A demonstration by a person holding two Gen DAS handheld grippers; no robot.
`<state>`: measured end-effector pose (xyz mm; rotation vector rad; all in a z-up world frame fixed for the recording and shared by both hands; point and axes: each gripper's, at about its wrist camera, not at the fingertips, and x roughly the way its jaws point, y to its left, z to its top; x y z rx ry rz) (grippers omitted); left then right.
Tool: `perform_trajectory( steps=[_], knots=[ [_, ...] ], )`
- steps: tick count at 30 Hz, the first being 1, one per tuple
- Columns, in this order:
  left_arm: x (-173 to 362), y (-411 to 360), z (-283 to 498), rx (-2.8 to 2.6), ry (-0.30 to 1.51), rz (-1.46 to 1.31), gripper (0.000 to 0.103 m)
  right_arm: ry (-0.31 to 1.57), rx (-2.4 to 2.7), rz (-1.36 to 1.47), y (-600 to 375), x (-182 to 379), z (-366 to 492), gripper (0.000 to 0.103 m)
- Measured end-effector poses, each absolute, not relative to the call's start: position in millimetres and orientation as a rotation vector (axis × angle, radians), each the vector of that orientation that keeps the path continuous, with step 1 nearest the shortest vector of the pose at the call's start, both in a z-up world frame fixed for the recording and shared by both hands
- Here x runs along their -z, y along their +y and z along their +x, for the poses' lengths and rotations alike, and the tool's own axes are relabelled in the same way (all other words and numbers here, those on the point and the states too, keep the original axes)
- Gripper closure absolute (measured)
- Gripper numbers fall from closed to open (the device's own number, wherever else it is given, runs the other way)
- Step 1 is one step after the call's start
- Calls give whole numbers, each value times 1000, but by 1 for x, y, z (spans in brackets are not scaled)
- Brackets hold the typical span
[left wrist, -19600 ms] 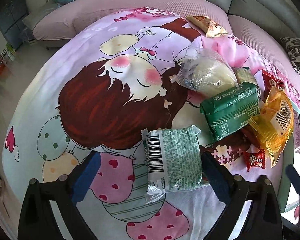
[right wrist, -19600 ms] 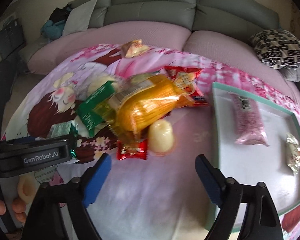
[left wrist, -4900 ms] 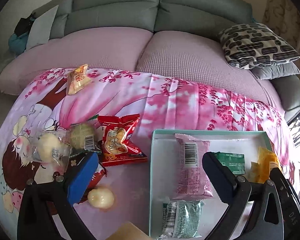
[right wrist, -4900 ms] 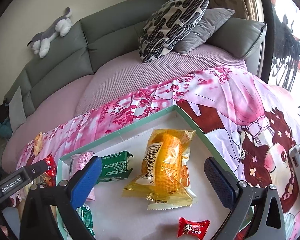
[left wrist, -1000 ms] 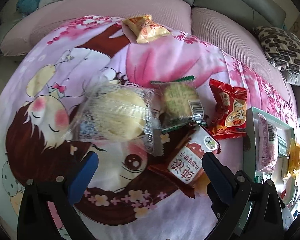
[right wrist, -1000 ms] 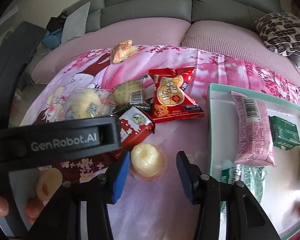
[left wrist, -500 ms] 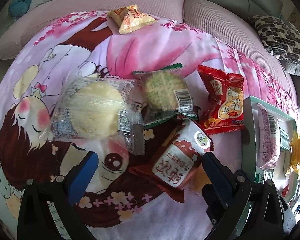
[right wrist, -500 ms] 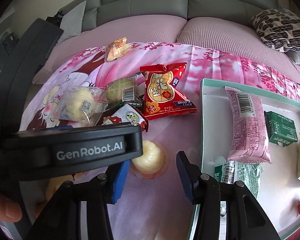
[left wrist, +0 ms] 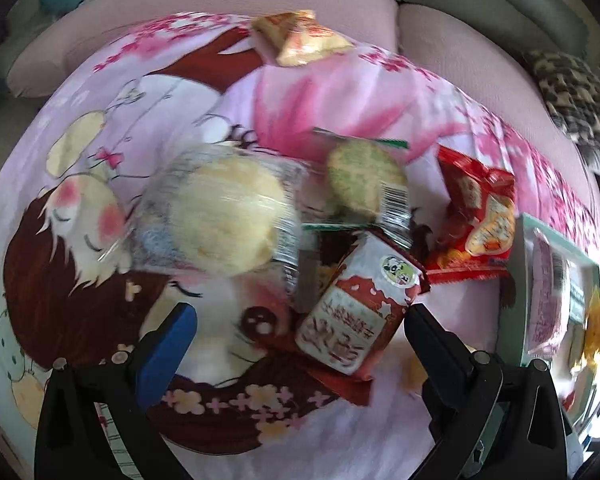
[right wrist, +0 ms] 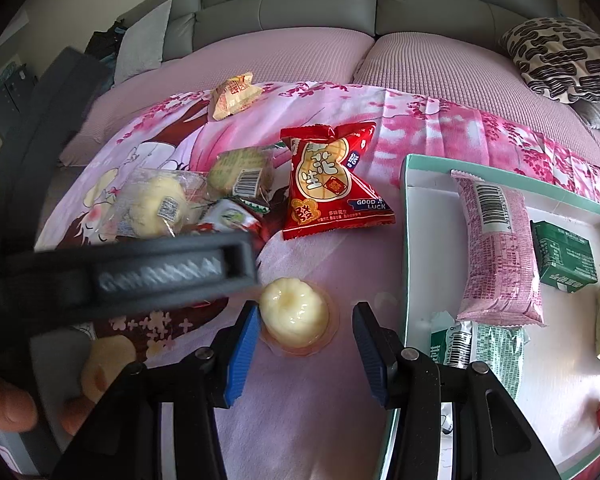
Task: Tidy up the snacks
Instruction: 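Grasp the red-white milk biscuit packet with the left tool while the right tool grasps the round cream bun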
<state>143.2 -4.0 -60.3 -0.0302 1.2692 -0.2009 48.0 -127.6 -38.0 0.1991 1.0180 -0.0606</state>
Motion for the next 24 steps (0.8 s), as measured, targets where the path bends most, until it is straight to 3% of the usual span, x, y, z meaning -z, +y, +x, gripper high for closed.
perform_trajectory(
  steps=[4, 8, 12, 15, 17, 24],
  knots=[
    [58, 3, 142, 199, 1262, -37, 1, 1016, 62, 195, -126, 39, 49, 52],
    [57, -10, 141, 237, 1262, -19, 20, 1011, 56, 193, -126, 40, 51, 52],
    [58, -18, 140, 256, 1258, 0, 29, 1014, 47, 185, -124, 43, 53, 53],
    [57, -22, 138, 292, 1257, -21, 46, 1016, 41, 191, -123, 44, 53, 66],
    [54, -24, 136, 302, 1248, -14, 53, 1007, 38, 195, -124, 42, 51, 67],
    [43, -25, 132, 325, 1226, -24, 58, 943, 49, 207, -130, 24, 43, 67]
  ],
)
